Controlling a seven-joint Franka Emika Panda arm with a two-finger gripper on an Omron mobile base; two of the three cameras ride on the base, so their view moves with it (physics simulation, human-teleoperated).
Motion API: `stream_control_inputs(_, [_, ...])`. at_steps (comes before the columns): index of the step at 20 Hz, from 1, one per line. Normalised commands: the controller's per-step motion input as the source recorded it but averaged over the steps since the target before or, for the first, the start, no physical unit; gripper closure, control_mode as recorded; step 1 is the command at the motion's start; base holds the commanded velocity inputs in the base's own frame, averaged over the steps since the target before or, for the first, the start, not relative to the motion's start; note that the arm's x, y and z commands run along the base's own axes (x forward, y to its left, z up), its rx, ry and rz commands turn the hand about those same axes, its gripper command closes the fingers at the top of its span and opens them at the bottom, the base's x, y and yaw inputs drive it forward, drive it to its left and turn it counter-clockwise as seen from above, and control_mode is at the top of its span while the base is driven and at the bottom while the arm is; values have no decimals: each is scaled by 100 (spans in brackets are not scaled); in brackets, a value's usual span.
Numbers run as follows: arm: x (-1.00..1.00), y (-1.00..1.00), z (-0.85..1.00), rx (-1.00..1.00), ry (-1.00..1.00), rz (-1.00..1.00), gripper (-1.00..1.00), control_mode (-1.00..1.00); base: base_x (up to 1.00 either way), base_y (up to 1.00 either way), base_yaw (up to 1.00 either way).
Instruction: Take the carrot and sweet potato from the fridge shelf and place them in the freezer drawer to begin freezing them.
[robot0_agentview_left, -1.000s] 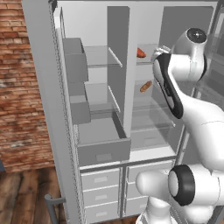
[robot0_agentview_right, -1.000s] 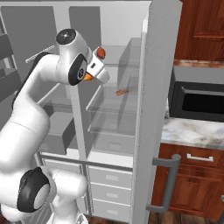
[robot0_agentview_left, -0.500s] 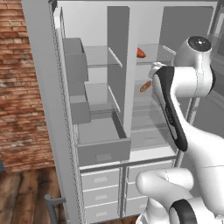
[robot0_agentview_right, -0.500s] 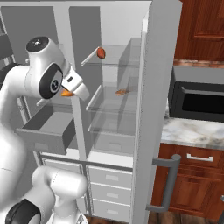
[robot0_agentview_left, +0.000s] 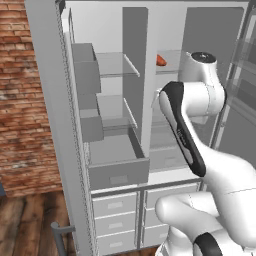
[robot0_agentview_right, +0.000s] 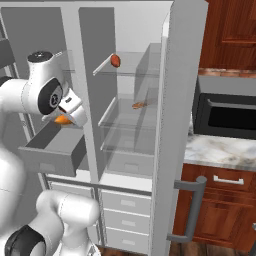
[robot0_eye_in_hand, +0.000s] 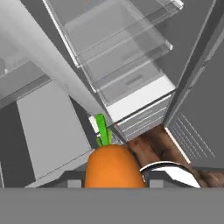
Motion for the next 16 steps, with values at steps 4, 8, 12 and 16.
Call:
stream_control_inputs(4, [28, 66, -45, 0, 28, 16, 100, -100, 0, 0, 0])
stream_control_inputs(8, [14, 34, -25, 0, 20, 5, 100, -100, 0, 0, 0])
stream_control_inputs(12, [2, 8, -8, 0, 11, 1, 100, -100, 0, 0, 0])
stream_control_inputs(16, [0, 0, -10, 1, 6, 1, 100, -100, 0, 0, 0])
